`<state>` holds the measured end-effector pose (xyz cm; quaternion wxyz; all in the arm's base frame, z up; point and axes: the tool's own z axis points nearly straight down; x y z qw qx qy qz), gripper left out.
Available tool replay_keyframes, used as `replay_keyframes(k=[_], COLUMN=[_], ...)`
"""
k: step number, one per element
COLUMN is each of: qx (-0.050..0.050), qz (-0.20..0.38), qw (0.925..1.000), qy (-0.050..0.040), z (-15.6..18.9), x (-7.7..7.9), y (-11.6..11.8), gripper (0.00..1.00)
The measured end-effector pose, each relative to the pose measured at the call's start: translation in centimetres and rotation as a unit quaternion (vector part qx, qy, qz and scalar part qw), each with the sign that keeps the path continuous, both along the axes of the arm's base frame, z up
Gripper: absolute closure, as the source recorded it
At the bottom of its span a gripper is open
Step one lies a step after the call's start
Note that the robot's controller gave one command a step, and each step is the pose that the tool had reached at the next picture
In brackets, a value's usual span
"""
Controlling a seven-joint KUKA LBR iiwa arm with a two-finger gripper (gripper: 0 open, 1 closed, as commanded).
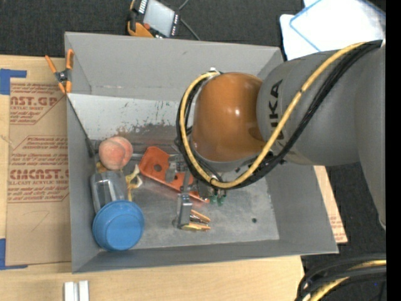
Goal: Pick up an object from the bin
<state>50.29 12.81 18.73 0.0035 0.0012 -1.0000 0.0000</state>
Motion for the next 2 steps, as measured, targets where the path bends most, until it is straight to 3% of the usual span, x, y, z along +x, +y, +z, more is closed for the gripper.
replay_keyframes(k=[1, 2], qx=[0.001, 0.001], qz=[-0.001, 0.002], qw=[1.0, 1.0], qy=[-0.0038, -0.0065], z=[0.4, -11.0], x=[0.2, 8.2], y=[-0.1, -5.2], gripper=[0.0, 0.0])
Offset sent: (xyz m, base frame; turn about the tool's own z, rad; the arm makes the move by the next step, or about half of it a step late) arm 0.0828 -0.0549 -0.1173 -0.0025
